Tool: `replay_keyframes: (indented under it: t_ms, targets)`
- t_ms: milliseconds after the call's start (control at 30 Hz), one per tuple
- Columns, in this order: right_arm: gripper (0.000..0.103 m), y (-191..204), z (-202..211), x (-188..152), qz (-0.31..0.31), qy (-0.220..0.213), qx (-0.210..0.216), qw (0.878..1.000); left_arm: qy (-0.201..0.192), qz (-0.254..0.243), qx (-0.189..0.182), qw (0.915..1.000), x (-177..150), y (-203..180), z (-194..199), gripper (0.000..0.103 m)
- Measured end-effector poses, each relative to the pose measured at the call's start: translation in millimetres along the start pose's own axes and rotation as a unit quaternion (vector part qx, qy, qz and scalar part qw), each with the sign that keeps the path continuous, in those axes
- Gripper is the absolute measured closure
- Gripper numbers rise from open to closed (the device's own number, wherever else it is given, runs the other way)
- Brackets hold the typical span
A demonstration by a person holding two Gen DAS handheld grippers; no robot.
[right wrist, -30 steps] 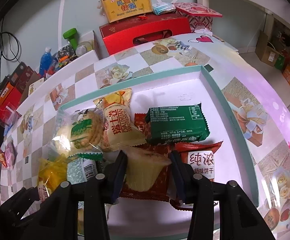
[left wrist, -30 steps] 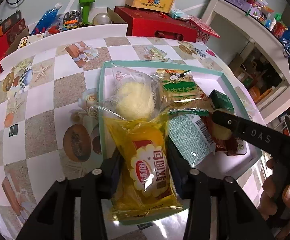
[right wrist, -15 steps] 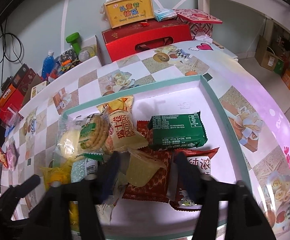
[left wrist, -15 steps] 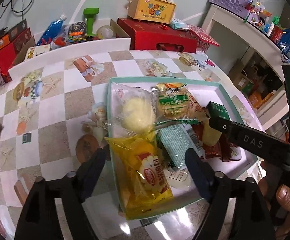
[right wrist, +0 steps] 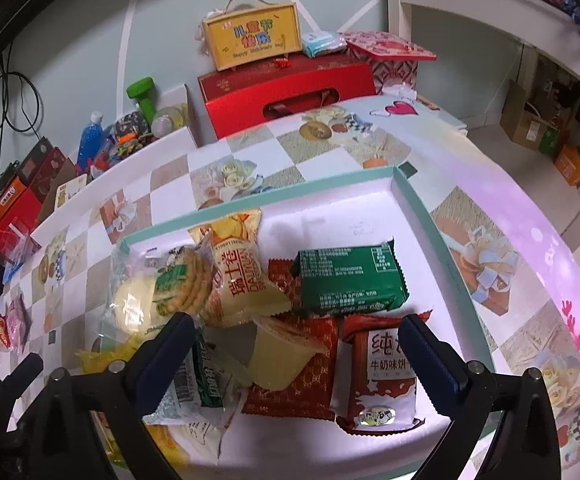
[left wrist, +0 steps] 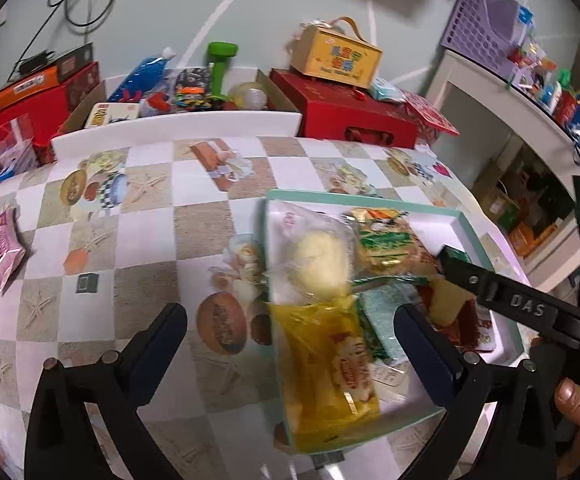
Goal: Organize snacks
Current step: 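Move both grippers back from the tray toward the remaining packets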
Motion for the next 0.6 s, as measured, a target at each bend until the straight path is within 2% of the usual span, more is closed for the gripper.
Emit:
replay_keyframes:
  t_ms: [233,467,600]
  targets:
    - [0.0,4.0,1.3,4.4,-0.004,-0.018,-0.007,1.0,-0.015,0.032,0.011,0.9993,0.4,26.3,1.8,0.0]
    - [0.0,20.3,3.4,6.3,0.006,-0.03,-0.005,1.0,-0.013,0.03,0.018,0.9993,0.7,42.8,6.9,0.0]
    - [0.0,30.6,5.9,7.2,0.02,-0.035,-0.008,0.999,-0.013,0.029,0.035,0.9989,2.8,58.5,10.2,0.0]
Point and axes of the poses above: each gripper's, at about its wrist camera, not at the fingertips, and z roughly against the way its jaws point, y to its left, x to its top, the point moved 10 cm from there along -z, roughly the way its jaws point, and after that the axes turned 1 degree about -z, right-handed, at the moved point
